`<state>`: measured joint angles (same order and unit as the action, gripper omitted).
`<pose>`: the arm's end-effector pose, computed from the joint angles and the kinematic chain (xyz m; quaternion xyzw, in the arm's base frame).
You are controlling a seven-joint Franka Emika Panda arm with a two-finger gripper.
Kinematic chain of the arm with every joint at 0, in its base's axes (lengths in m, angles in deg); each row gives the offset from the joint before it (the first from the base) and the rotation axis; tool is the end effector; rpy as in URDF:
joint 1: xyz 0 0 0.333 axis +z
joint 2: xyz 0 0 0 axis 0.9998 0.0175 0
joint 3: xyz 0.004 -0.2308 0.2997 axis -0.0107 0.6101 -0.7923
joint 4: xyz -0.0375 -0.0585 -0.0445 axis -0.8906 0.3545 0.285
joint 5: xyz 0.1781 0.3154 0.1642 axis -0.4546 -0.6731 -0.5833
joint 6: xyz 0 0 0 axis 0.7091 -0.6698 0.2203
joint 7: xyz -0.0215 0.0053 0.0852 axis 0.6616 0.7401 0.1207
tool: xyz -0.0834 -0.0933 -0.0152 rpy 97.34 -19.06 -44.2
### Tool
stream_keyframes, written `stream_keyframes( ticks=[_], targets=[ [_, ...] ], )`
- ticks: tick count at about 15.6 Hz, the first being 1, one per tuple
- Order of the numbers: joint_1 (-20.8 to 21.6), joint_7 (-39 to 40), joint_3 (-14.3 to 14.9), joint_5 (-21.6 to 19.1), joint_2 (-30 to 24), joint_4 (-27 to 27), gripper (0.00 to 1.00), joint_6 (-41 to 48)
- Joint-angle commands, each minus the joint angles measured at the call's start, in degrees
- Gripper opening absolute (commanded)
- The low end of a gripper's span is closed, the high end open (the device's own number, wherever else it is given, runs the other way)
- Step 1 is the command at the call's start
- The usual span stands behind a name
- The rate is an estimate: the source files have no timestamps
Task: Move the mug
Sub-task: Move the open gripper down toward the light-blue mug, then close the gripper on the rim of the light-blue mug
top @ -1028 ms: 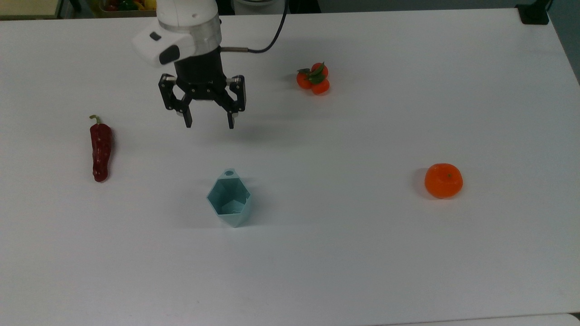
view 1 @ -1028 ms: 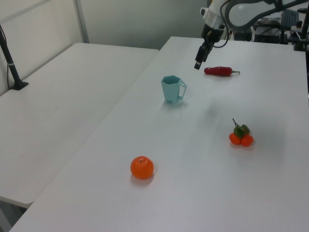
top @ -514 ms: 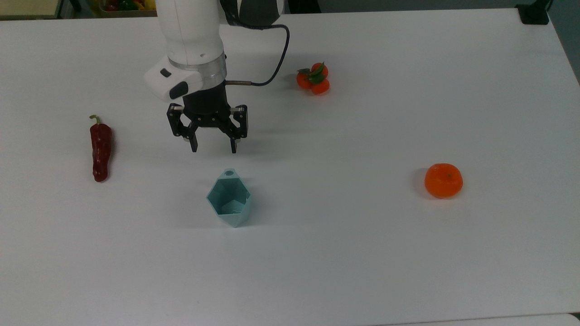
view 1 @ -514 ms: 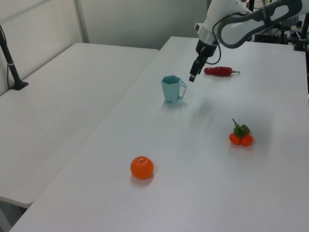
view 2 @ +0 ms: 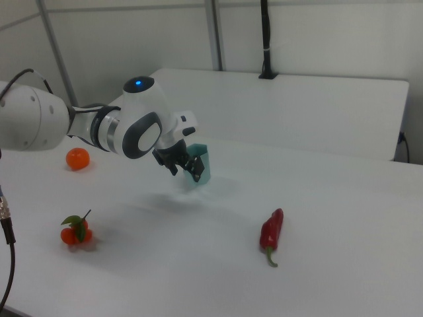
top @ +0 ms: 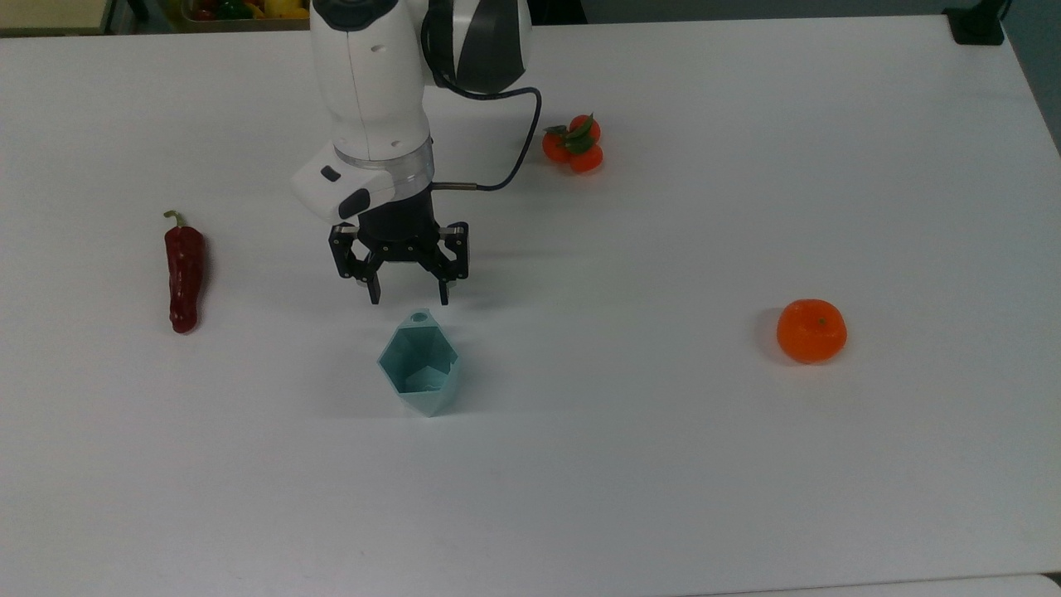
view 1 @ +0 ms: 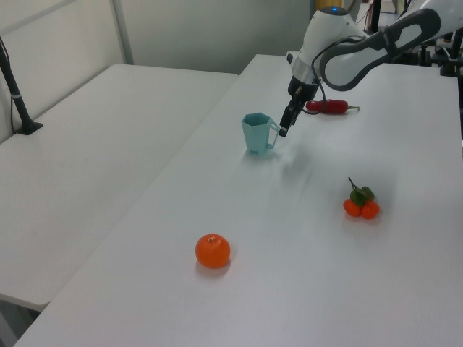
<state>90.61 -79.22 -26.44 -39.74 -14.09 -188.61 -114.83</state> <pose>0.7161 0.0048 0.3989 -0.9858 -0.0201 -0.1665 0.0107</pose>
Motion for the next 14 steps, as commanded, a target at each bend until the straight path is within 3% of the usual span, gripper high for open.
stream_keyframes(
  ticks=[1, 5, 7, 14],
  targets=[
    [0.5, 0.6, 0.1, -1.0, 1.7, 0.1, 0.81, -5.6],
    [1.7, 0.6, 0.1, -0.7, 3.6, 1.6, 0.77, -6.8],
    [1.8, 0.6, 0.1, -0.2, 3.8, 1.6, 0.66, -7.1],
    [2.4, 0.6, 0.1, -0.1, 4.0, 1.7, 0.52, -7.2]
  ],
)
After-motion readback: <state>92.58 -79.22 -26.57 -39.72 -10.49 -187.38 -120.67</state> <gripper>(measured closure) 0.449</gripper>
